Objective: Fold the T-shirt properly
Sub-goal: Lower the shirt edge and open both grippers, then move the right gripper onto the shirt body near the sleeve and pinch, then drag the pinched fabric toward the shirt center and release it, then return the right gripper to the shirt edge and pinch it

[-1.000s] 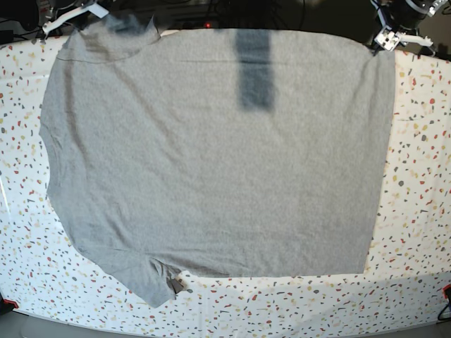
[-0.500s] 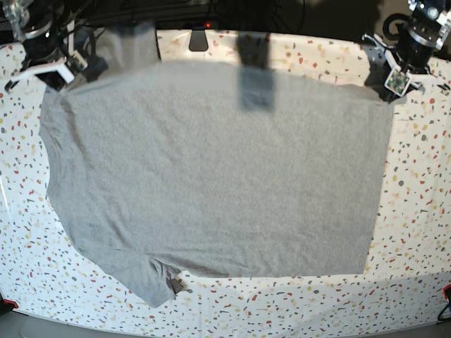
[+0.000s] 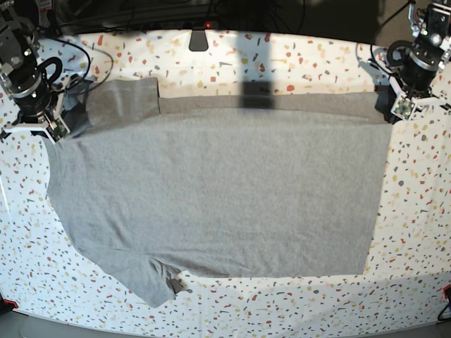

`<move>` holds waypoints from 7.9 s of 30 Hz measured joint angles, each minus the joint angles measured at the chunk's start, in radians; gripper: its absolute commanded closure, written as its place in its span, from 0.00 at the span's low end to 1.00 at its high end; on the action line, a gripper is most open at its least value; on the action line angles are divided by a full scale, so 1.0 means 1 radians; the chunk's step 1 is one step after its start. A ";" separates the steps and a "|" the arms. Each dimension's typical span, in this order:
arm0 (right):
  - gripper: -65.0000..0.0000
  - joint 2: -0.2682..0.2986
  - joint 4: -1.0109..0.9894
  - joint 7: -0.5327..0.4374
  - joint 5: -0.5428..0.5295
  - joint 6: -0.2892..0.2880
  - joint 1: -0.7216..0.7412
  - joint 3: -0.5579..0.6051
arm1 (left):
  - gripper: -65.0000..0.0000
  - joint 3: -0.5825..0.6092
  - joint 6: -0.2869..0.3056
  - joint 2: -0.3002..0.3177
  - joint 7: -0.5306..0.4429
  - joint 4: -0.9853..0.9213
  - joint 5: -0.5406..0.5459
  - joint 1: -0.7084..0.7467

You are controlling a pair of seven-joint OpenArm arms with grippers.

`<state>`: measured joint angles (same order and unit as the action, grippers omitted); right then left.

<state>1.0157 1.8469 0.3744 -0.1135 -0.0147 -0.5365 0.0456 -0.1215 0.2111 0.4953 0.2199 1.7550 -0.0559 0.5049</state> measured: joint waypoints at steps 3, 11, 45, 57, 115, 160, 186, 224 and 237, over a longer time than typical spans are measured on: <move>1.00 -0.002 -0.048 -0.027 -0.025 -0.050 0.027 0.000 | 1.00 0.000 -0.002 0.000 -0.003 -0.041 0.010 -0.041; 1.00 -0.039 -0.142 -0.065 -0.032 -0.080 0.085 0.000 | 1.00 0.000 0.034 -0.002 -0.007 -0.076 0.018 -0.093; 1.00 -0.143 0.024 -0.003 -0.043 -0.176 0.145 0.000 | 0.66 -0.001 -0.066 0.002 0.032 -0.076 0.050 -0.105; 0.94 -0.140 0.195 0.055 0.203 -0.185 -0.120 -0.001 | 0.66 -0.001 -0.066 0.001 0.065 -0.076 0.050 -0.103; 1.00 -0.225 0.104 0.095 0.499 -0.176 0.196 0.400 | 0.66 -0.001 -0.070 0.003 0.072 -0.076 0.050 -0.100; 1.00 -0.484 -0.301 -0.060 0.336 -0.270 0.671 0.381 | 0.66 -0.001 -0.070 0.001 0.072 -0.076 0.050 -0.098; 0.49 -0.394 0.049 0.245 0.333 -0.262 0.411 0.381 | 0.66 -0.001 -0.068 0.002 0.071 -0.076 0.088 -0.098; 0.49 -0.246 -0.043 0.101 0.395 -0.245 -0.052 -0.061 | 0.66 -0.001 -0.070 0.000 0.069 -0.076 0.087 -0.098; 0.49 -0.248 -0.132 0.076 0.392 -0.338 0.005 -0.061 | 0.66 -0.001 0.057 0.003 0.101 -0.072 -0.319 -0.094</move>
<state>0.7673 1.7149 0.4503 0.2783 -0.3531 -0.5312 -0.0154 -0.1226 0.2684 0.4984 0.3214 1.6829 -0.3744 0.4110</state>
